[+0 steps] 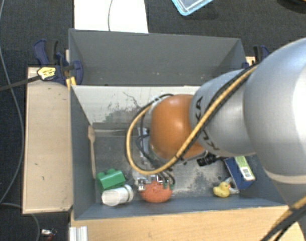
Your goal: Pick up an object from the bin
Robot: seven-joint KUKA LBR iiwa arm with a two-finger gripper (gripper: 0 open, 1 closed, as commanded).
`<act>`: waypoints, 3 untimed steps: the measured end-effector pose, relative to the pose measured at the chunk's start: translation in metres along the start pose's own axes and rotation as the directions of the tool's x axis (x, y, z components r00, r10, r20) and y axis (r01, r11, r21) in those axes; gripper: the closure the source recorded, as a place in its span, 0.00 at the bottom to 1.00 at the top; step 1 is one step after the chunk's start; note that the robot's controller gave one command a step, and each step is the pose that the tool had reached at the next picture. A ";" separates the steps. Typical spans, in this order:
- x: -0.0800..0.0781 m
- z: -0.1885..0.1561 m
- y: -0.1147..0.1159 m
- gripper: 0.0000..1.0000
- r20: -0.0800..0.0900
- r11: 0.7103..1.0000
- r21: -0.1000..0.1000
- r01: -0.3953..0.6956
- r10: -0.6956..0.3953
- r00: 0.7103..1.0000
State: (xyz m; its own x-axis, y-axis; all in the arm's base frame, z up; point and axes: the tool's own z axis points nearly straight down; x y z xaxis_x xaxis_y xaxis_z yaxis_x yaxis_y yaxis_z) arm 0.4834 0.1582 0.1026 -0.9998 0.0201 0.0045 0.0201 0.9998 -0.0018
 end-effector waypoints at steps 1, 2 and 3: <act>-0.003 0.012 -0.020 1.00 0.001 0.987 -0.002 0.159 -0.159 0.987; 0.000 -0.014 -0.035 1.00 0.003 0.997 -0.002 0.074 -0.074 0.997; -0.025 0.020 -0.079 1.00 0.013 0.998 -0.005 0.070 -0.070 0.997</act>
Offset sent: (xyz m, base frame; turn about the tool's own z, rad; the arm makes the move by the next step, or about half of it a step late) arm -0.0018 -0.0389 0.0206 -0.0628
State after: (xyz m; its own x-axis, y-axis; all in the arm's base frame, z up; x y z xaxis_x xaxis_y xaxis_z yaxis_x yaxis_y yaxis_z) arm 0.5070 0.0783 0.0830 -0.9987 -0.0503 -0.0088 -0.0503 0.9987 0.0035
